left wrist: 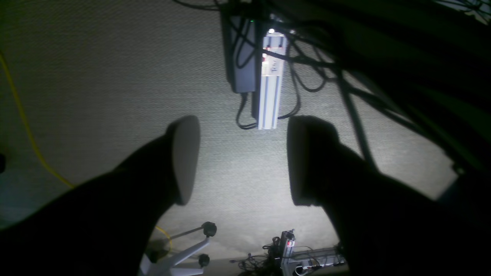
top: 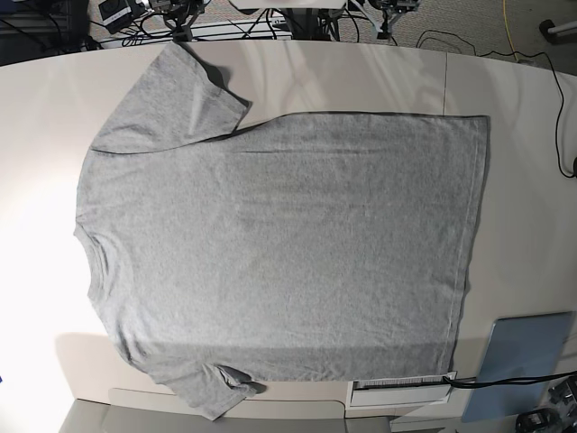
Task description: Fold the T-shirt properly
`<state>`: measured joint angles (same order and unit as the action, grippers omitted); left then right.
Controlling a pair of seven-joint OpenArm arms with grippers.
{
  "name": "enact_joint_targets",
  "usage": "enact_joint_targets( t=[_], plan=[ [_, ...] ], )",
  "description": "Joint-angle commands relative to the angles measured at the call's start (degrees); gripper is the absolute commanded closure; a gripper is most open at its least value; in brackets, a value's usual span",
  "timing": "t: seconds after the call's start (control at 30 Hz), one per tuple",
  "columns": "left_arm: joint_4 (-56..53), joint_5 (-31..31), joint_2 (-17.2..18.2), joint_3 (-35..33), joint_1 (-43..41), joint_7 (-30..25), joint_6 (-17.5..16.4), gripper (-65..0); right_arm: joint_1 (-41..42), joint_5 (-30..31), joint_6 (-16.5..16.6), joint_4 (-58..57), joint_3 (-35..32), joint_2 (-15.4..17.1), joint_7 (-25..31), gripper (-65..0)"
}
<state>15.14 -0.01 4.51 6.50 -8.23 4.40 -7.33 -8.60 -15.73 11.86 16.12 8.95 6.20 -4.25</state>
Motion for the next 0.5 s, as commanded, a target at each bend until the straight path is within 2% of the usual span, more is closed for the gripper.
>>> enact_joint_targets(
  t=[0.0,0.23,0.47],
  plan=[
    [0.2,0.3,0.5,0.0,-0.3,0.2,-0.2,-37.3,-0.3,0.3,0.1,0.3,0.0,0.5,-0.1,-14.4],
    [0.2,0.3,2.2,0.0,-0.4,0.2,-0.2,-37.3,-0.3,0.3,0.1,0.3,0.0,0.5,-0.3,-14.4],
    [0.3,0.3,2.5,0.0,-0.7,0.0,-0.2,-37.3,-1.1,1.4,0.1,0.3,0.0,0.5,0.7,-14.4]
  ],
)
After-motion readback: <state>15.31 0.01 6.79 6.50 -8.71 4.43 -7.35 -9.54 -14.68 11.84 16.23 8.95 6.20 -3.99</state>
